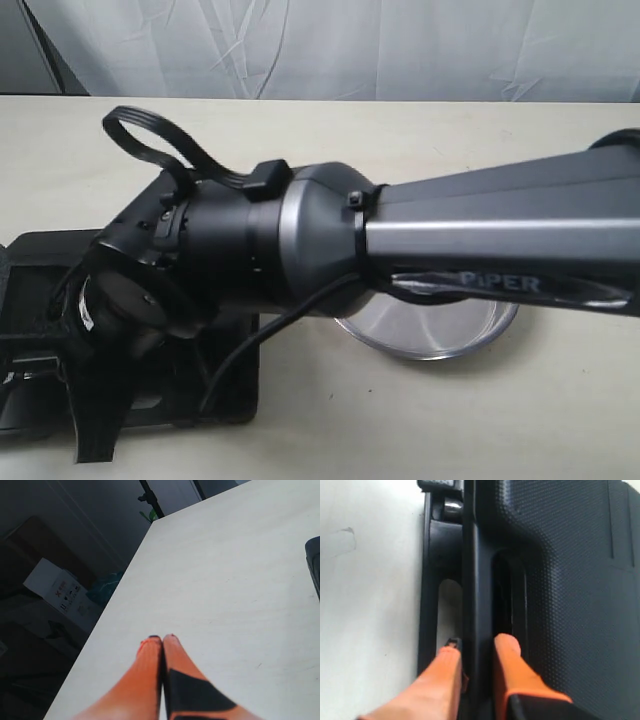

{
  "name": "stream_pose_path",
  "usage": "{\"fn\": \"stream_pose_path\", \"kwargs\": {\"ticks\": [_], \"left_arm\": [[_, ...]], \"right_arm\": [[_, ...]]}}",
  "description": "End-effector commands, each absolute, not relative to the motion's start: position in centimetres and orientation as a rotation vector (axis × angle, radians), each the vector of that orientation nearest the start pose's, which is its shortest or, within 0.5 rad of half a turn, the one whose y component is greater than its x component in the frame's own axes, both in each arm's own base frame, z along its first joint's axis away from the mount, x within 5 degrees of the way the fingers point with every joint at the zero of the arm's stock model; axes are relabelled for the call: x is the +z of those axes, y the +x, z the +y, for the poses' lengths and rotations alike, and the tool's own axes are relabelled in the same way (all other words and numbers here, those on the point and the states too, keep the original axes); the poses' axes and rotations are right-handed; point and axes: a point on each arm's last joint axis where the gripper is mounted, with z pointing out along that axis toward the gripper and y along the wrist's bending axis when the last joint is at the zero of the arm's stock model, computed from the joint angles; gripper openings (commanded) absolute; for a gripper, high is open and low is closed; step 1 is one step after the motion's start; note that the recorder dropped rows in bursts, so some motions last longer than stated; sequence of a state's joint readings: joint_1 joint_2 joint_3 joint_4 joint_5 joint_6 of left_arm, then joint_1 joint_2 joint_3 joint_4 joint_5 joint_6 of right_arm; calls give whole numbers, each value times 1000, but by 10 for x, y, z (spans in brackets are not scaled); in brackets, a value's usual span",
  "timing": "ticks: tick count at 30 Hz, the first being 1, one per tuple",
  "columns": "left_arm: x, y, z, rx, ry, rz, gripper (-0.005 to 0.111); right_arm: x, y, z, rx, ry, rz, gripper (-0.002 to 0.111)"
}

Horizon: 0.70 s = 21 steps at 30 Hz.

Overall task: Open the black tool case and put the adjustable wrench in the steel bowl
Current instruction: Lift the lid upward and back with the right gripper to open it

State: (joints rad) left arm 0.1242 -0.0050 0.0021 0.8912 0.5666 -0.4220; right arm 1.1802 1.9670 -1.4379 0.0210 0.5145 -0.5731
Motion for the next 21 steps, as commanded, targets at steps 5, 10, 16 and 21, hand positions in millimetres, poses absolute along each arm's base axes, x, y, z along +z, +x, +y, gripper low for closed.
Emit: {"fn": "stream_pose_path", "kwargs": {"ticks": [5, 10, 16, 21], "left_arm": [[182, 40, 43, 738, -55, 1897, 0], [182, 40, 43, 738, -55, 1897, 0], [182, 40, 43, 738, -55, 1897, 0], [182, 40, 43, 737, -54, 1895, 0]], "right_arm": [[224, 182, 399, 96, -1794, 1570, -1], [229, 189, 399, 15, -1730, 1534, -1], [247, 193, 395, -38, -1664, 1476, -1], [263, 196, 390, -72, -1643, 1419, -1]]}}
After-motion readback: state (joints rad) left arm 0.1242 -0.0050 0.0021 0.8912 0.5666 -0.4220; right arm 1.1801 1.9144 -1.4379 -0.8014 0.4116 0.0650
